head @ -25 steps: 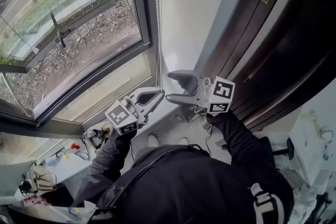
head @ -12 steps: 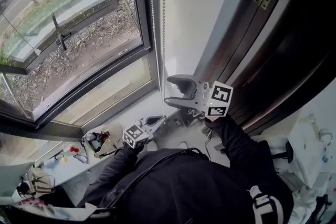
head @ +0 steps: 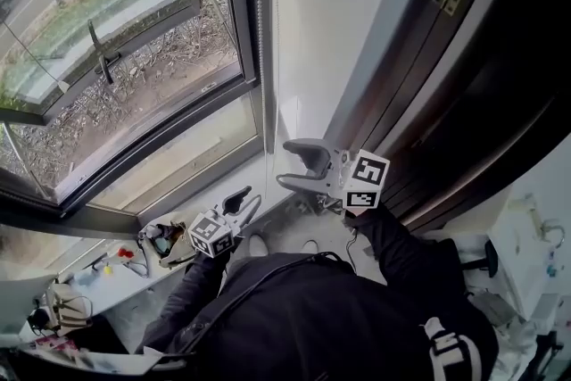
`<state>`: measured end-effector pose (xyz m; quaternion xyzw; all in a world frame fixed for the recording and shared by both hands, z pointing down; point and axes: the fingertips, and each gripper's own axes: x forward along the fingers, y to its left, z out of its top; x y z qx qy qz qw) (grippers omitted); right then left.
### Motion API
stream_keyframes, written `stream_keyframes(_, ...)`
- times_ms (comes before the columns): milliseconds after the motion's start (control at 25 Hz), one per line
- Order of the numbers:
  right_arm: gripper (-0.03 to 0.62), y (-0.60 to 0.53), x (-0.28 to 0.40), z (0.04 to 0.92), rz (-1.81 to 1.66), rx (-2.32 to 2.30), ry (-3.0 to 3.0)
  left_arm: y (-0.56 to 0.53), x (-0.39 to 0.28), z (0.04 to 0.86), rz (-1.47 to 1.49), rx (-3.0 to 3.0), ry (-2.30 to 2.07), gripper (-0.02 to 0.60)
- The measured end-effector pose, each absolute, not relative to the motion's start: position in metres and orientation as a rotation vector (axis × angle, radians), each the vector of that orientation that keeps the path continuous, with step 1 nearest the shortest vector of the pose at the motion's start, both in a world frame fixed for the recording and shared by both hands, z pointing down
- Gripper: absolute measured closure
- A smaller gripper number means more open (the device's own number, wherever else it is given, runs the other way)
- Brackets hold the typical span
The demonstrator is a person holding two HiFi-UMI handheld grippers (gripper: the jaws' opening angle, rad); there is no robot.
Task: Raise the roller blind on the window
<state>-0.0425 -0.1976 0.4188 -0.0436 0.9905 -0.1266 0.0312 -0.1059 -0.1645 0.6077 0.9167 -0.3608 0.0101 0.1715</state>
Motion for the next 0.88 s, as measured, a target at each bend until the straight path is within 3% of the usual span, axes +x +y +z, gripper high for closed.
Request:
stream_keyframes(240, 0.313, -0.194, -0.044, 0.426, -0.353, -0.175, 3.088, -0.176, -0.131, 0.555, -0.056, 2.616, -1.135, 0.445)
stream_keyframes(320, 0.363, -0.194, -0.043, 0.426, -0.317, -0.220, 3.083, -0.179, -0.130, 0.534, -0.080, 2.622, -1.158, 0.453)
stream_keyframes(400, 0.453, -0.194, -0.041, 0.426, -0.281, -0.269, 3.071, -0.181, -0.125, 0.513, -0.109, 2.629, -1.163, 0.533)
stream_keyframes(480, 0.515, -0.195, -0.040, 0.426, -0.254, -0.310, 3.074, -0.181, -0.119, 0.489, -0.162, 2.652, -1.143, 0.574)
stream_keyframes(720, 0.586, -0.199, -0.047, 0.419, -0.173, -0.444, 3.094, -0.183, -0.108, 0.435, -0.242, 2.708, -1.147, 0.575)
stream_keyframes(880, 0.588, -0.202, -0.049, 0.410, -0.127, -0.508, 3.091, -0.187, -0.100, 0.412, -0.221, 2.772, -1.168, 0.575)
